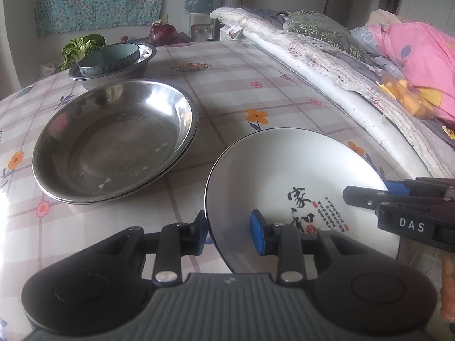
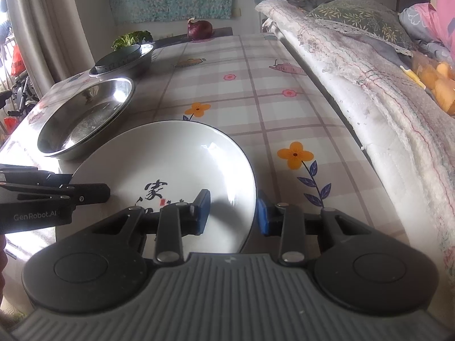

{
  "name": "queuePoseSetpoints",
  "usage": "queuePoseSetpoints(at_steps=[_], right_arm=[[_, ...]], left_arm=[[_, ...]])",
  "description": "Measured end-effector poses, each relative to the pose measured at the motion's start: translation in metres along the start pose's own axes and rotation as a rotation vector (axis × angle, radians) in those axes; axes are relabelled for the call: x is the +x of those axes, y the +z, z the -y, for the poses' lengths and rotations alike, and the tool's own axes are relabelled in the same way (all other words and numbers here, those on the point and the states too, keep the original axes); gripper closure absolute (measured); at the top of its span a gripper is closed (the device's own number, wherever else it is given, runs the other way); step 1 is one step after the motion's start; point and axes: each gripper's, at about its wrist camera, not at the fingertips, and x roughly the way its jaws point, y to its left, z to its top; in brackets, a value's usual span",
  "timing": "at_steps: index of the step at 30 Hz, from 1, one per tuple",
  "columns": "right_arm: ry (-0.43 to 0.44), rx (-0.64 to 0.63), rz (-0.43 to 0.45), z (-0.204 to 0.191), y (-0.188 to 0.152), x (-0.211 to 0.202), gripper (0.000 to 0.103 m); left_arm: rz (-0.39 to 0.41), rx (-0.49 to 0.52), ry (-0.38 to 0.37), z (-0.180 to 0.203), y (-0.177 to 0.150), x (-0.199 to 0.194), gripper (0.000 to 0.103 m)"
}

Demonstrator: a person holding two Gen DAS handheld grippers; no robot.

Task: Organize plates and bowls
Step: 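Hold the white plate with both tools and carry it over the stainless plates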

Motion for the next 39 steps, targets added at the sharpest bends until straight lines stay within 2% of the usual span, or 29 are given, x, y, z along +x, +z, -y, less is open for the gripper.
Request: queuePoseSetpoints(at_steps=[6,15,39], right_arm=[[0.014,0.004,-0.004,-0.002,-0.013,-0.012,0.070],[0.010,-0.045,0.020,-0.017,-0.001,-0.001,0.070],[0.027,-0.012,0.018,-0.014,0.010,0.016,0.069]], left_arm=[[0.003,0.000,-0.009,0.001,-0.005,-0.002,0.069],[-0.014,-0.031,0.052,-0.010,0.003,-0.001,0.068],[-0.032,-0.055,0.013,-0.015,0.011,0.008,0.057]])
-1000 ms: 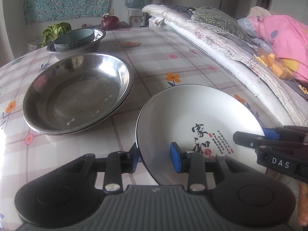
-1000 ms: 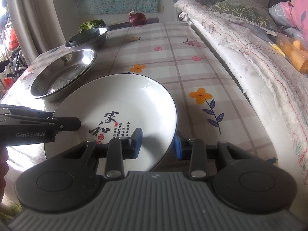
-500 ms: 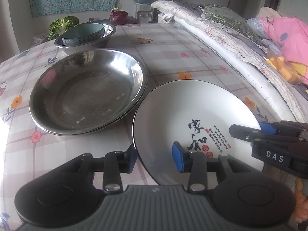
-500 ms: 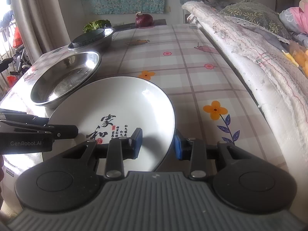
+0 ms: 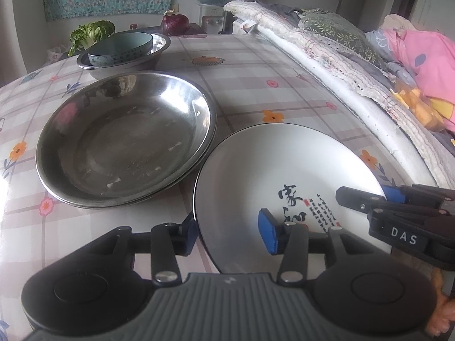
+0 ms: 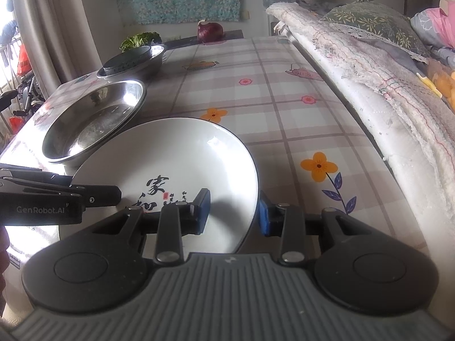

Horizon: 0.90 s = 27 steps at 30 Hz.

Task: Organize plates and bowls
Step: 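Hold the white plate with both tools and carry it over the stainless plates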

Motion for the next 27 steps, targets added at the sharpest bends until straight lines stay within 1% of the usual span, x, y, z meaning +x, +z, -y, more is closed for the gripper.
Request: queuePoseSetpoints(at_steps=[14,27], right_arm=[[-0.008,0.019,-0.002,-0.0030,0.0037,-0.0020,0.068],[-0.016,0.034,0.001,-0.0032,0.0060,-0.0086,0.068]], left_arm=[[-0.002,-0.030,-0.009,-0.0035,0.0001,-0.0019,0.057],[0.007,-0.030,-0.012,-0.0033,-0.0009,-0.0067,0.057]])
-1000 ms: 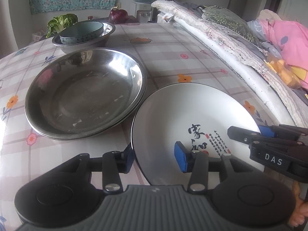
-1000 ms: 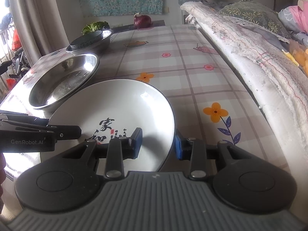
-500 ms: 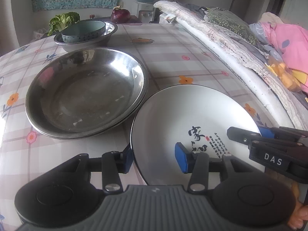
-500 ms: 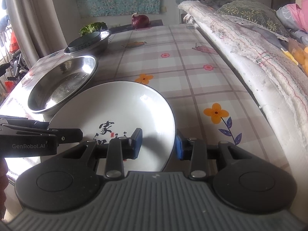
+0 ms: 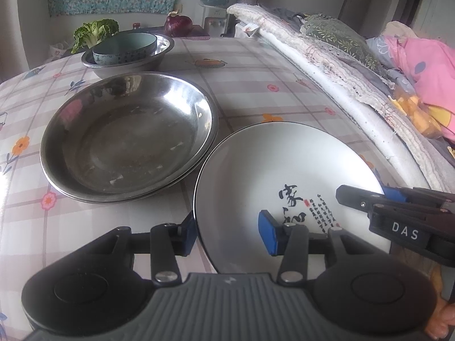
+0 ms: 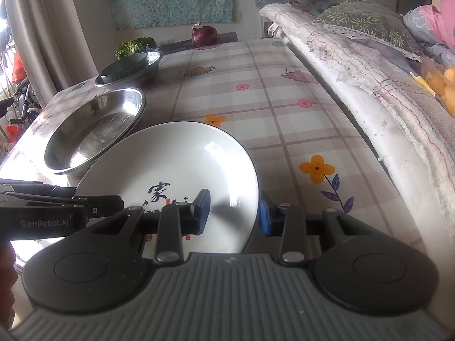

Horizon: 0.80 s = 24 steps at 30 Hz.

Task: Organize plates and bowls
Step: 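Hold the white plate with both tools and carry it over the stainless plates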

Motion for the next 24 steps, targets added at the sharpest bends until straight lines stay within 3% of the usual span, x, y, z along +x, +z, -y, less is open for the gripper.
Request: queuePoseSetpoints(at_steps=[24], right_arm=[[0.004,0.022,-0.018,0.0013,-0.0053,0.0035,0.068]], left_arm=[[0.014,0.015,0.004,0.0011,-0.0063,-0.0033,0.057]])
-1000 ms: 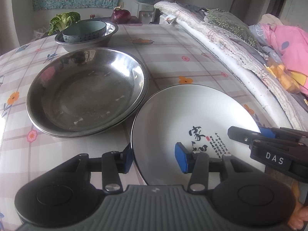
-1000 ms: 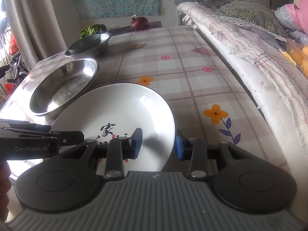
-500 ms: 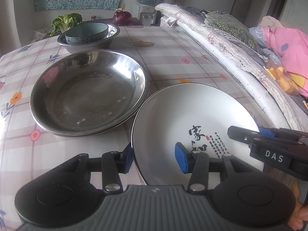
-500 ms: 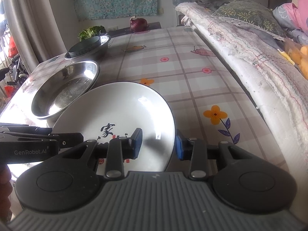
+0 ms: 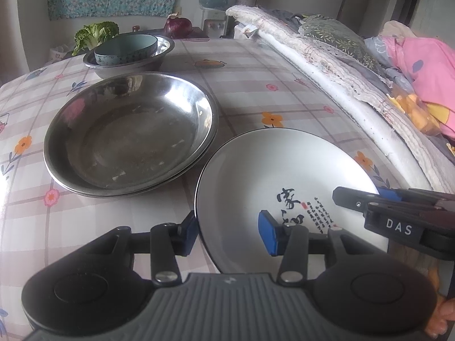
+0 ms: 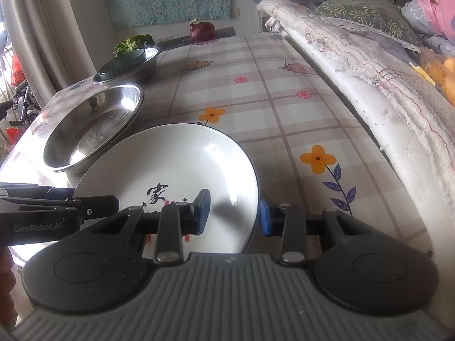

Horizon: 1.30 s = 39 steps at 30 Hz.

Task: Organize plates and bowls
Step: 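Hold the white plate with both tools and carry it over the stainless plates, then lower the white plate onto the stainless plates and open both tools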

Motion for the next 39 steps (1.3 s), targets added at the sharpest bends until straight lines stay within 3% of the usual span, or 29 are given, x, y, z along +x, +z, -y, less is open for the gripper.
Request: queuePoseSetpoints(at_steps=[18,39], right_arm=[[0.013,0.005,0.003,0.001,-0.006,-0.002,0.068],[0.005,-0.004,0.048,-0.002,0.004,-0.017,0.068]], left_arm=[[0.000,0.007,0.000,0.003,-0.002,0.003,0.054],[0.085,0.009,-0.018,0.004,0.005,-0.015,0.054]])
